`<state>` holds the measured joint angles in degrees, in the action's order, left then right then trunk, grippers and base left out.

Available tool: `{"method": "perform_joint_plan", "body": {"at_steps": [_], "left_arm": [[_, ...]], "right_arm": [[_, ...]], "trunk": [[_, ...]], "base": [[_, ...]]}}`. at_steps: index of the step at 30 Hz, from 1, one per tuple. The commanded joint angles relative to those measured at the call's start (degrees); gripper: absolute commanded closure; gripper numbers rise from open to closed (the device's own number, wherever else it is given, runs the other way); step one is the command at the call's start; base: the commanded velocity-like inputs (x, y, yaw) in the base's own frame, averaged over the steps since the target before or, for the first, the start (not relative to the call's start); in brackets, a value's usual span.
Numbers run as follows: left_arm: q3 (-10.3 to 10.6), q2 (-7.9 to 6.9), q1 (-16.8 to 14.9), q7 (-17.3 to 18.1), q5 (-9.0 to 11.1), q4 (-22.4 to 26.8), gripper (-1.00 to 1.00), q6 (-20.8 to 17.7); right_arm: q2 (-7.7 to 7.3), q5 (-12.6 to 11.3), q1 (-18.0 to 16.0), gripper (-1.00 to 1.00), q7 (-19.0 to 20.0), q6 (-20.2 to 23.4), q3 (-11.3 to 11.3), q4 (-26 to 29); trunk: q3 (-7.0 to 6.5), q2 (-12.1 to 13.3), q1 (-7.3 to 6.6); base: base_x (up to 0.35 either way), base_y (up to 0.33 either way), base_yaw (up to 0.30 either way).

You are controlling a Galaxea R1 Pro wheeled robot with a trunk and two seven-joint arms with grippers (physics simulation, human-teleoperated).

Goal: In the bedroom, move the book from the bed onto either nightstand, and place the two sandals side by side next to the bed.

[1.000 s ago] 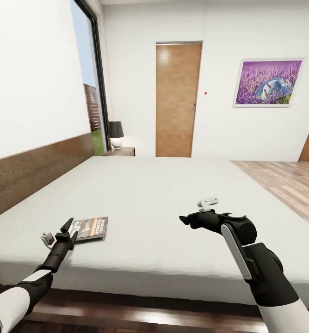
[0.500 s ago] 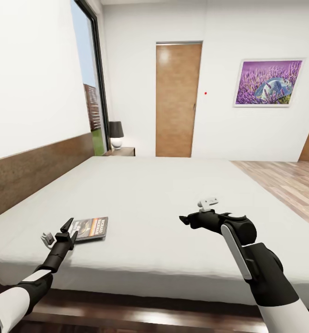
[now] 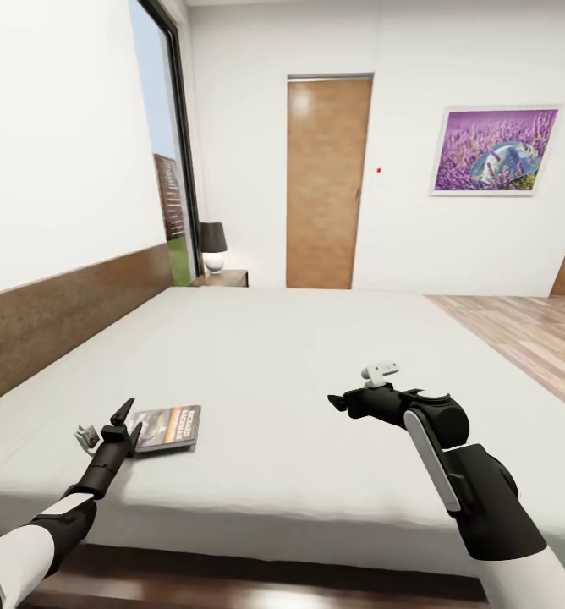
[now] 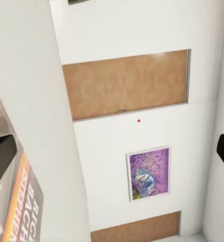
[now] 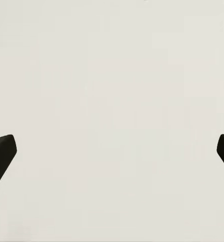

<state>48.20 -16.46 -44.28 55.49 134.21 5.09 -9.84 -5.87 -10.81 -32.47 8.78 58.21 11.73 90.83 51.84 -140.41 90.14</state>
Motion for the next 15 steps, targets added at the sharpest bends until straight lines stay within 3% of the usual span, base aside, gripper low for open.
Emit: {"method": "perform_joint_plan", "body": {"at_steps": [1,15], "left_arm": [[0.3,-0.01,0.0,0.1,0.6,0.0,-1.0,-0.6],[0.2,0.02,0.0,0.2,0.6,0.0,-1.0,-0.5]], "right_arm": [[-0.03,-0.1,-0.1,-1.0,0.0,0.2,0.0,0.0],[-0.02,-0.1,-0.1,-1.0,0.0,0.2,0.0,0.0]], "trunk": [[0.06,0.0,0.0],[0.06,0.0,0.0]], "base": [[0.124,0.132,0.0],[0.036,0.039,0.0]]}}
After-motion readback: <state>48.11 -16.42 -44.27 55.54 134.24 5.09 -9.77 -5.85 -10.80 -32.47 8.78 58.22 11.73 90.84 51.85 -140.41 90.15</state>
